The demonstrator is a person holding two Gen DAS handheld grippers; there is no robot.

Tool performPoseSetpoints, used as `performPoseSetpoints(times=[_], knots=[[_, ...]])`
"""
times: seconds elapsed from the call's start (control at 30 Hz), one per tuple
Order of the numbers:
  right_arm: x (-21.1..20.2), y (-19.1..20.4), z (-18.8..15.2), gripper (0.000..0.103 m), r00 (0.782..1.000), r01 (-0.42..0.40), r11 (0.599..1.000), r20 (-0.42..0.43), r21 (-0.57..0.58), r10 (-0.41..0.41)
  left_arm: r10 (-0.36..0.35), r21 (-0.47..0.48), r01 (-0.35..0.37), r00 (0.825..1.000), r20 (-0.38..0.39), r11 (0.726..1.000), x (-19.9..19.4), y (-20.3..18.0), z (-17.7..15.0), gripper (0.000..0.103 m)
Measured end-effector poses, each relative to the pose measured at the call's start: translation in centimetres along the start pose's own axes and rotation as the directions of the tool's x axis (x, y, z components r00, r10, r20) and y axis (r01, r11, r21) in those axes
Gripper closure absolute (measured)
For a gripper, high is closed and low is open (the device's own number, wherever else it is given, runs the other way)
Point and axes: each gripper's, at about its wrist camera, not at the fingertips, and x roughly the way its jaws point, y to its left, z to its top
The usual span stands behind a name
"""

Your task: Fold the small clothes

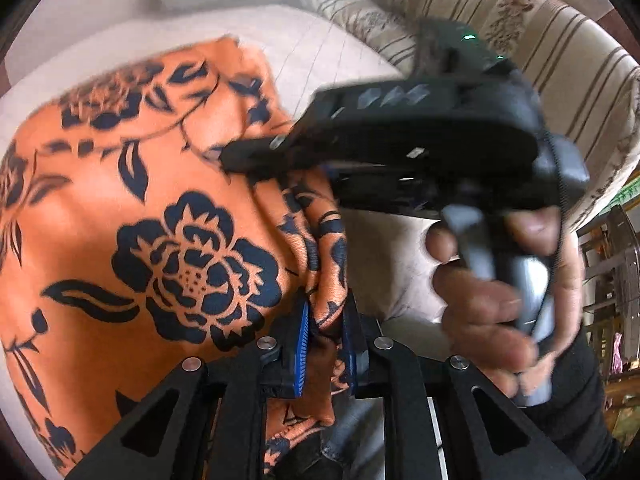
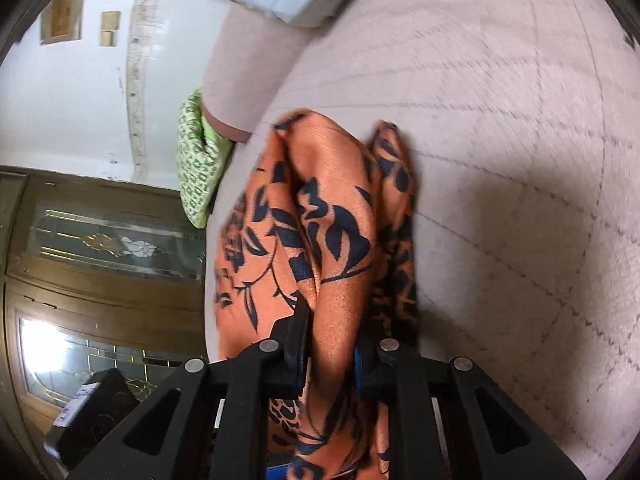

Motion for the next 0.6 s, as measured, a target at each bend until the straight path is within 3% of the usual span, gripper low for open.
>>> performPoseSetpoints(times=[0.07, 0.13, 0.23, 0.37, 0.43, 0.53, 0.6], knots=[[-2.2, 0.9, -1.1, 0.076, 0.997, 0.012, 1.000, 0.076, 0.004, -0.013, -0.040, -0.015, 0.040, 0.999, 0.005, 0.999, -1.2, -0.1, -0.2, 0.078], [-4.4, 2.1, -2.2, 0.064, 0.990, 0.009, 1.000, 0.139, -0.020, -0.006, -0.128, -0.027, 0.129, 0.992, 0.021, 0.991, -3.8, -0.2, -0.9, 0.073], [-7.2, 4.1, -4.9, 0.057, 0.979, 0.009, 0.999, 0.205, -0.052, 0.002, -0.191, -0.011, 0.193, 0.977, 0.099, 0.981, -8.3, 0.0, -2.6, 0.060], [-7.9, 6.7, -8.4, 0.053, 0.967, 0.124, 0.985, 0.237, -0.117, -0.093, -0.129, -0.103, 0.154, 0.968, 0.215, 0.983, -13.1, 3.6, -4.9, 0.050], [-7.2, 7.1, -9.8, 0.053, 0.965, 0.167, 0.976, 0.223, -0.136, -0.134, -0.053, -0.215, 0.108, 0.968, 0.246, 0.971, -14.2, 6.9, -6.6, 0.048], [-5.7, 7.1, -11.8, 0.053, 0.962, 0.224, 0.962, 0.191, -0.155, -0.193, 0.065, -0.405, 0.029, 0.974, 0.216, 0.914, -14.4, 13.0, -9.2, 0.048], [-4.3, 7.2, -12.6, 0.055, 0.927, 0.358, 0.919, 0.184, -0.168, -0.327, 0.128, -0.481, -0.008, 0.968, 0.216, 0.877, -14.0, 16.0, -10.7, 0.049]])
